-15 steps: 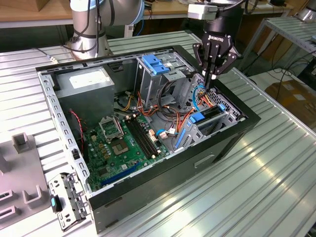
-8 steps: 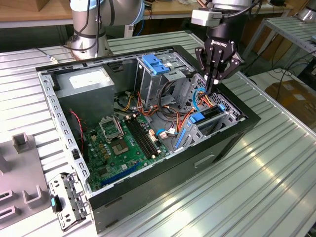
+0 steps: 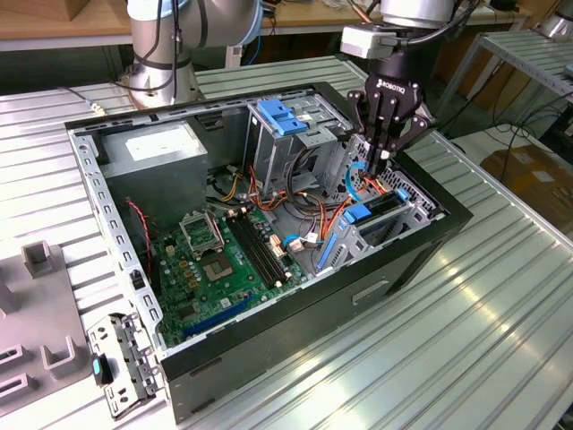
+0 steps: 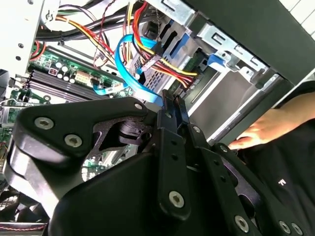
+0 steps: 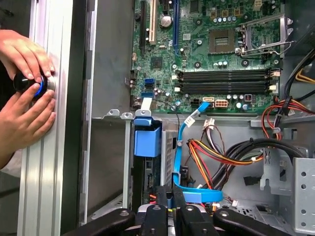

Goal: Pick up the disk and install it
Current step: 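Insert the second disk wire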

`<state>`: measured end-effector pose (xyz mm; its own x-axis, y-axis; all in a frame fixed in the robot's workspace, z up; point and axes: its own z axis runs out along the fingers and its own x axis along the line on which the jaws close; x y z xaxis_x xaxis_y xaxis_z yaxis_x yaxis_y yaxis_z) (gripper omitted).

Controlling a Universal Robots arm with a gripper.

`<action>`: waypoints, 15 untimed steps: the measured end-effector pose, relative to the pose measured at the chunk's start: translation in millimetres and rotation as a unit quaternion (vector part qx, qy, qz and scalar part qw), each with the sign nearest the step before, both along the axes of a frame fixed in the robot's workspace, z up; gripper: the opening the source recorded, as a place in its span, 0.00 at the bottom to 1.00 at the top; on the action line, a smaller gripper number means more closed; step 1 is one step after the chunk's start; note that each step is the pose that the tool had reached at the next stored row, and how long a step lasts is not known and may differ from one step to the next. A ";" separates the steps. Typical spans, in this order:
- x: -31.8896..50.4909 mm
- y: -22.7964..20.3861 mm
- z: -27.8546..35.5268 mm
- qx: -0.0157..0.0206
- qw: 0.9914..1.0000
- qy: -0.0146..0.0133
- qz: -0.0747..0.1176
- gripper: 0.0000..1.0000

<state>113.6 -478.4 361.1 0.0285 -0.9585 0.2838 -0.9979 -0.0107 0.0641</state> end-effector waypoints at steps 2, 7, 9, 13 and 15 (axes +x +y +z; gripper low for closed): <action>-3.5 -0.5 -1.2 0.003 1.000 -0.003 0.001 0.16; -8.8 -0.7 -2.5 0.006 1.000 -0.007 0.003 0.16; -8.9 -0.7 -2.5 0.006 1.000 -0.007 0.003 0.16; -9.5 -0.8 -2.5 0.006 1.000 -0.008 0.003 0.16; -13.2 -1.4 -3.3 0.008 1.000 -0.014 0.003 0.16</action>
